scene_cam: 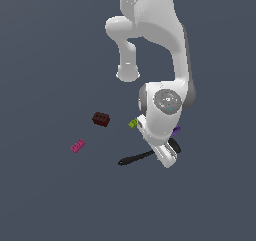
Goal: Pick up a designated object from a clutter of objects.
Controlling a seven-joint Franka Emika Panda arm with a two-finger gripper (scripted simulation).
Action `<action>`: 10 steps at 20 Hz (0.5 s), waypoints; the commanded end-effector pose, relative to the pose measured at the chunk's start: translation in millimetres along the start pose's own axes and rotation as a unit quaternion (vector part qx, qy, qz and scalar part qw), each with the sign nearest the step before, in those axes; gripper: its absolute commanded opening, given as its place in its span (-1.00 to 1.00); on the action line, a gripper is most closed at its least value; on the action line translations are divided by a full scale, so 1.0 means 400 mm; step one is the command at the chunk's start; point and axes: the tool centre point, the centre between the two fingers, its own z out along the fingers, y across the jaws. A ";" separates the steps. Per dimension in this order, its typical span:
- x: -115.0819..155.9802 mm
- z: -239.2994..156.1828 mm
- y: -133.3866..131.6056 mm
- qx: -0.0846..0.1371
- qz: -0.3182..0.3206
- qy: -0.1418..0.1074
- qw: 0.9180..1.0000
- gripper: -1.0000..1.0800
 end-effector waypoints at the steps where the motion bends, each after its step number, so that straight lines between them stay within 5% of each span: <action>1: -0.002 0.022 -0.003 0.000 0.020 0.002 1.000 0.92; 10: -0.007 0.058 -0.007 -0.001 0.052 0.007 0.999 0.92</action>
